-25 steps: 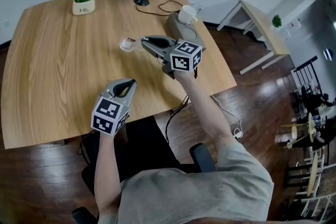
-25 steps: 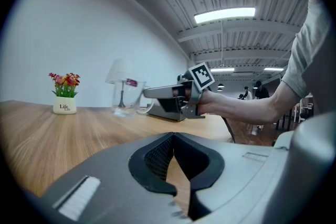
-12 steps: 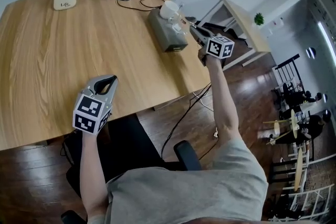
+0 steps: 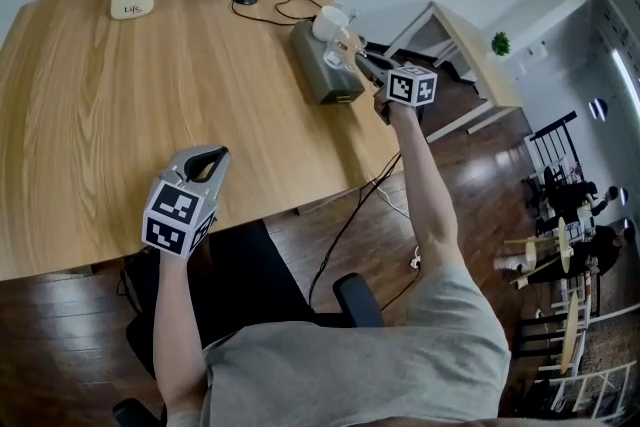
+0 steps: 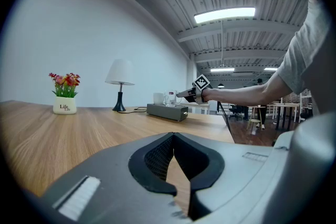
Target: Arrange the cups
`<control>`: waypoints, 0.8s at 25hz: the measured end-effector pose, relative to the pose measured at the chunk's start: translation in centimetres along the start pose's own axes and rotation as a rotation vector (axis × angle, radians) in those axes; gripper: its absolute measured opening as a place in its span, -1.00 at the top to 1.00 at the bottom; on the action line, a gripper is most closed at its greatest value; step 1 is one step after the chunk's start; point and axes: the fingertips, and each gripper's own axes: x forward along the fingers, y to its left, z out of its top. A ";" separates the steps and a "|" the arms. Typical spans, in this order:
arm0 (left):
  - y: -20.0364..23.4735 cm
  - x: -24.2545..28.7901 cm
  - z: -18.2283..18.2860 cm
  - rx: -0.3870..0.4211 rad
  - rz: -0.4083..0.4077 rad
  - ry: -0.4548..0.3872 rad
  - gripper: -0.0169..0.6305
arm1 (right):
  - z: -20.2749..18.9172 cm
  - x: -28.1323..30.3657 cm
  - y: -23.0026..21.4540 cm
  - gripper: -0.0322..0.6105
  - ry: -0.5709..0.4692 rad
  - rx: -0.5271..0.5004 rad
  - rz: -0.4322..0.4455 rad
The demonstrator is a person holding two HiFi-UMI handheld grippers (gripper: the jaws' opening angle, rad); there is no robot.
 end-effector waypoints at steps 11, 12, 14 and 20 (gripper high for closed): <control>0.2 0.1 0.1 0.000 0.002 0.000 0.92 | -0.7 -0.6 -1.8 0.62 0.009 -0.043 -0.113; 0.2 0.1 0.1 0.000 0.001 0.000 0.92 | -0.6 -1.1 -2.0 0.52 0.004 -0.047 -0.138; 0.1 0.1 0.1 0.000 0.001 0.000 0.92 | 0.0 -2.5 -2.3 0.49 -0.025 -0.056 -0.202; 0.2 -0.2 0.1 0.003 0.000 0.001 0.92 | 4.2 -5.7 11.1 0.67 -0.311 -0.056 0.001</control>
